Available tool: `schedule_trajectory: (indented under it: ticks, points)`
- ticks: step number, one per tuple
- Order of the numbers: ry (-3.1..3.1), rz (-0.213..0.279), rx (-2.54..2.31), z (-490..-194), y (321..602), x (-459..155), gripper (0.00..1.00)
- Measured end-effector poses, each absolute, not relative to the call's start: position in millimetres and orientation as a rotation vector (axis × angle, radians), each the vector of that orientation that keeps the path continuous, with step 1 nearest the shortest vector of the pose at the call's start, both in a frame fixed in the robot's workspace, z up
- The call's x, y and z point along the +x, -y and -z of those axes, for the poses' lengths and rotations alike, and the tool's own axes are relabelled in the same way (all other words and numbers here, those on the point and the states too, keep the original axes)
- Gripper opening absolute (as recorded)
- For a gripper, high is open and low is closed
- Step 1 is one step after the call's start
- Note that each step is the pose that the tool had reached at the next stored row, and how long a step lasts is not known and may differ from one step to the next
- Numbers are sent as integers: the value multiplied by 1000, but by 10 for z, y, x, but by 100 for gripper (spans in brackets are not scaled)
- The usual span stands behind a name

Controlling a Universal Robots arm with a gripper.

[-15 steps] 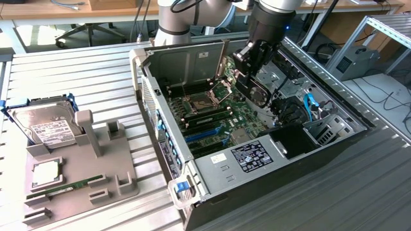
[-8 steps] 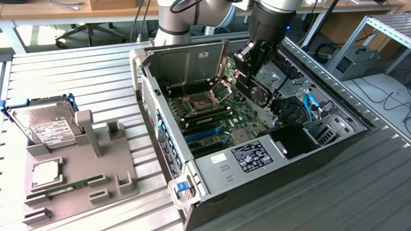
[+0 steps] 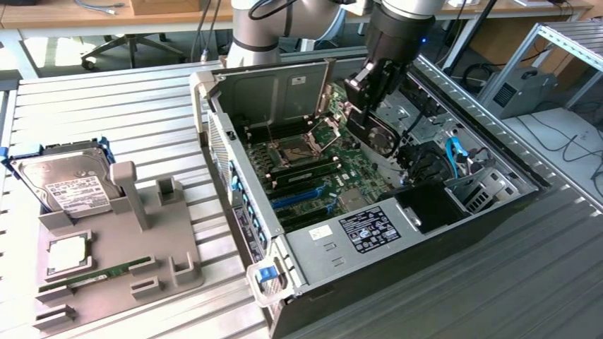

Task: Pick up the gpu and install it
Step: 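Insert the gpu into the slot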

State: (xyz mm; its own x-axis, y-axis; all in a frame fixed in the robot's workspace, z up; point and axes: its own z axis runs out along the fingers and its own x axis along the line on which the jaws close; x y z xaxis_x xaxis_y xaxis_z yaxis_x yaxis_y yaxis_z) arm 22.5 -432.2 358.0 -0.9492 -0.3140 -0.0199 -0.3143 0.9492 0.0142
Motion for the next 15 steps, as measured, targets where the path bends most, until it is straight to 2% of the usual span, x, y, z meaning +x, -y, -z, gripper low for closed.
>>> schedule_trajectory:
  ticks: [15]
  points:
    - [-3071,-28,-575,-3579,4322,244,27]
